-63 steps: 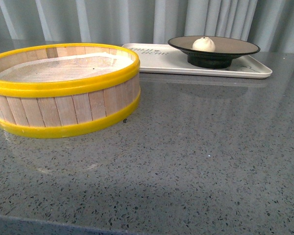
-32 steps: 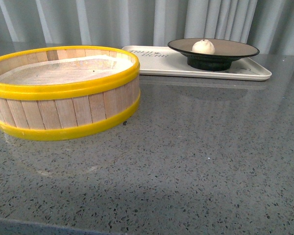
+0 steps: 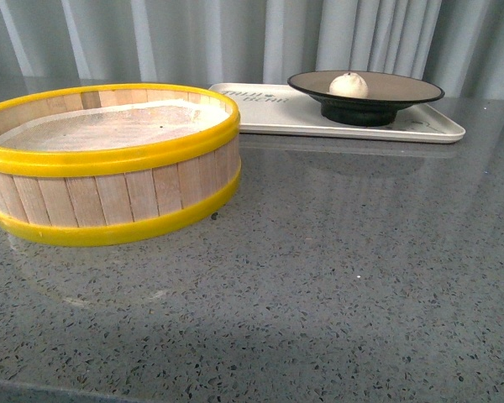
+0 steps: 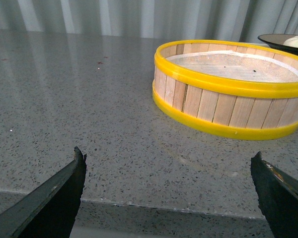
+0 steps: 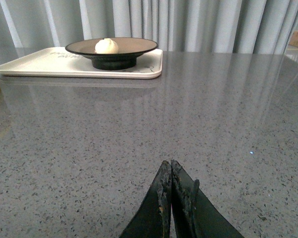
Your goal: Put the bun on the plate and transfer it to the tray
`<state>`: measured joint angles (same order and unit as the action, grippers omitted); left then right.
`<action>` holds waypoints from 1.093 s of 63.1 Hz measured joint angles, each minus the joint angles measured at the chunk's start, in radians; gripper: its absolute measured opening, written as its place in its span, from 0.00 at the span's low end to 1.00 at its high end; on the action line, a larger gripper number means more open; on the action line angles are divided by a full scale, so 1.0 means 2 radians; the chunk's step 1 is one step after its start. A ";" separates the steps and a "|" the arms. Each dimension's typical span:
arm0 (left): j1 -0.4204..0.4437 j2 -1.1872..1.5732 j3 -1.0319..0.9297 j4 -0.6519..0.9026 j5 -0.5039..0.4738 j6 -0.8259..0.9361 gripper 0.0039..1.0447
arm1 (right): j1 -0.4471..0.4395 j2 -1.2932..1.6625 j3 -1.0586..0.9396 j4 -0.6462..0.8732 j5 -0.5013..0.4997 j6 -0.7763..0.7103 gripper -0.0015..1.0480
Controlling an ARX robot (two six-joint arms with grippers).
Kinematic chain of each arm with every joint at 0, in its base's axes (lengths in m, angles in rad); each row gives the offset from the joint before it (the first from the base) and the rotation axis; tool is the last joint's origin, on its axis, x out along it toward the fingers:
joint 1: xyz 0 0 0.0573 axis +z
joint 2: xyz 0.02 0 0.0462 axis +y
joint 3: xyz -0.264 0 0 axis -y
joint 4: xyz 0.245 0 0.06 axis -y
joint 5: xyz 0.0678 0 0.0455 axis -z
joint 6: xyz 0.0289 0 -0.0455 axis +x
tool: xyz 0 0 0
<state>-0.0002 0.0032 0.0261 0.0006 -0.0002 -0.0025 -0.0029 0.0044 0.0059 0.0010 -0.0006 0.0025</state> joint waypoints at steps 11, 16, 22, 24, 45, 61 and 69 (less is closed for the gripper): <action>0.000 0.000 0.000 0.000 0.000 0.000 0.94 | 0.000 0.000 0.000 0.000 0.000 0.000 0.02; 0.000 0.000 0.000 0.000 0.000 0.000 0.94 | 0.000 0.000 0.000 0.000 0.000 -0.001 0.07; 0.000 0.000 0.000 0.000 0.000 0.000 0.94 | 0.000 0.000 0.000 0.000 0.000 -0.001 0.24; 0.000 0.000 0.000 0.000 0.000 0.000 0.94 | 0.000 0.000 0.000 0.000 0.000 -0.001 0.29; 0.000 0.000 0.000 0.000 0.000 0.000 0.94 | 0.000 0.000 0.000 0.000 0.000 -0.001 0.80; 0.000 0.000 0.000 0.000 0.000 0.000 0.94 | 0.000 0.000 0.000 0.000 0.000 0.000 0.92; 0.000 0.000 0.000 0.000 0.000 0.000 0.94 | 0.000 0.000 0.000 0.000 0.000 0.000 0.92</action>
<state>-0.0002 0.0032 0.0261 0.0006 -0.0002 -0.0025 -0.0029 0.0036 0.0059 0.0006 -0.0010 0.0021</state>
